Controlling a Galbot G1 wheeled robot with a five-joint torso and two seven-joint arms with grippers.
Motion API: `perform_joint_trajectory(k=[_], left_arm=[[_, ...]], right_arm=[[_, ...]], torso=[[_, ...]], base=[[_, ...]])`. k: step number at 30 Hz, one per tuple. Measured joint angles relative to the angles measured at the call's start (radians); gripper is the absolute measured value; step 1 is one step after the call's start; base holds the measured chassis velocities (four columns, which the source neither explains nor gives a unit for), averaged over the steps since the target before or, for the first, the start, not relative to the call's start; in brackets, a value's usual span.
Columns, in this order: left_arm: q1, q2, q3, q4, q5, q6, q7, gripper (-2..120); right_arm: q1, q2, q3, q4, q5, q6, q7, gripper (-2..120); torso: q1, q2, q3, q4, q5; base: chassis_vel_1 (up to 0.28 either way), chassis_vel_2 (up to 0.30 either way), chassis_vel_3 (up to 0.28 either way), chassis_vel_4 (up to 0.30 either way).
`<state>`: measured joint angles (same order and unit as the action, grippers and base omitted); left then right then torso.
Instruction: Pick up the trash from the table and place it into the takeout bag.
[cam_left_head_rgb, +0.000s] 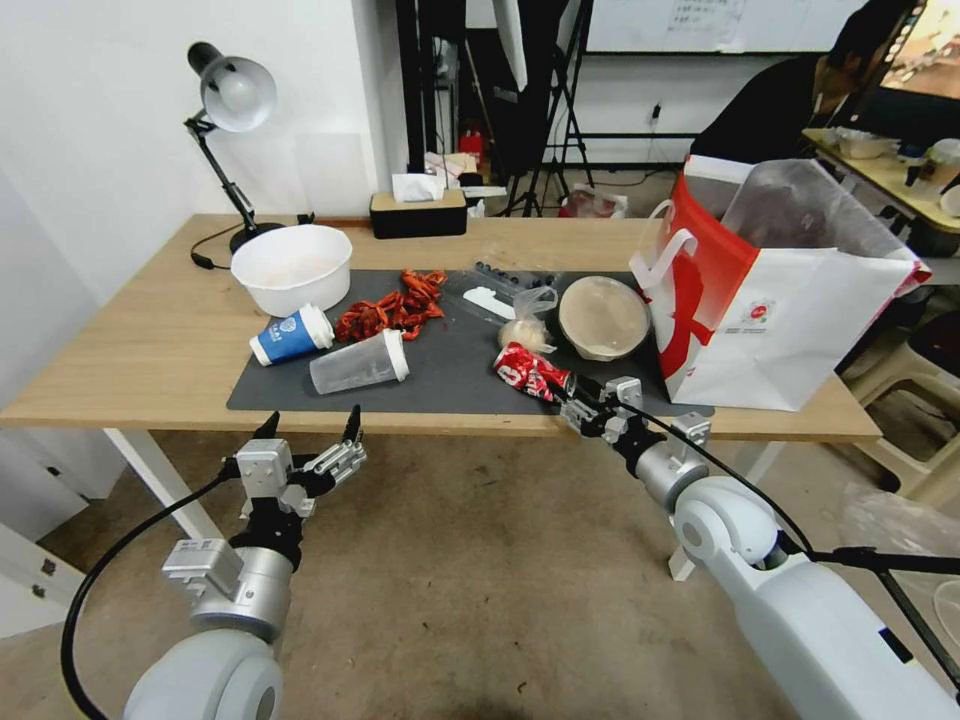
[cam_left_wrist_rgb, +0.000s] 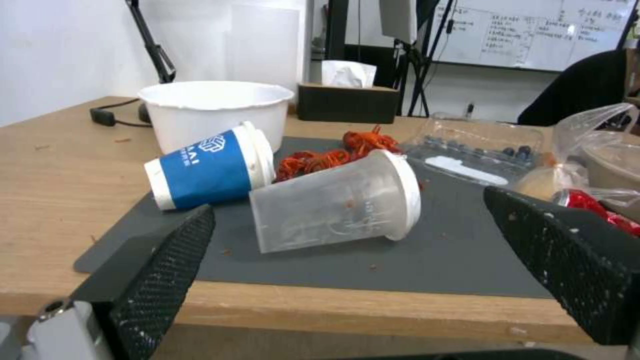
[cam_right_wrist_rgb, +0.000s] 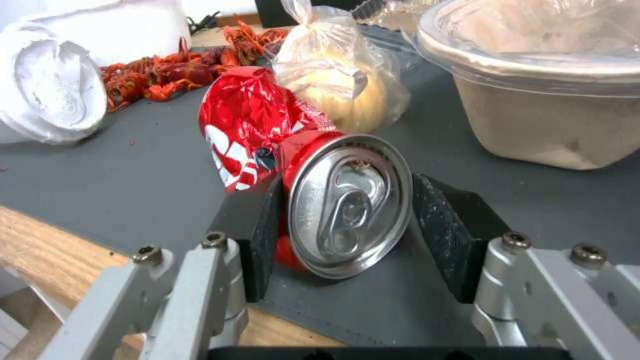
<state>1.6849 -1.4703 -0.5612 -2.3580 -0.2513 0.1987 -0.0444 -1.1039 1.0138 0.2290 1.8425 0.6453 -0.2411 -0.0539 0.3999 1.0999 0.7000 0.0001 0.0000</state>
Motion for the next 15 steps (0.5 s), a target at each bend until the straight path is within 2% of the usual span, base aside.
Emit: perform_joint_trajectory(k=[5,7,13,15], left_arm=[[0.000,0.002,0.000,0.004,0.004,-0.006,-0.002,100],[0.000,0.003,0.000,0.005,0.006,-0.006,-0.002,100],[-0.003,0.006,-0.001,0.006,0.007,-0.006,-0.003,100],[-0.003,0.008,-0.002,0.007,0.007,-0.006,-0.003,100]], right_arm=[[-0.018,-0.001,0.014,0.019,0.026,0.023,-0.023,45],[-0.030,-0.004,0.024,0.038,0.068,0.080,-0.086,45],[-0.035,-0.008,0.046,0.066,0.135,0.177,-0.175,45],[-0.020,-0.008,0.091,0.109,0.194,0.224,-0.201,45]], torso=[[0.000,0.000,0.000,-0.0001,0.0000],[0.000,0.000,0.000,-0.0001,0.0000],[0.000,0.000,0.000,0.0000,0.0001],[0.000,0.000,0.000,-0.0001,0.0002]], base=[[0.000,0.000,0.000,0.000],[0.000,0.000,0.000,0.000],[0.000,0.000,0.000,0.000],[0.000,0.000,0.000,0.000]])
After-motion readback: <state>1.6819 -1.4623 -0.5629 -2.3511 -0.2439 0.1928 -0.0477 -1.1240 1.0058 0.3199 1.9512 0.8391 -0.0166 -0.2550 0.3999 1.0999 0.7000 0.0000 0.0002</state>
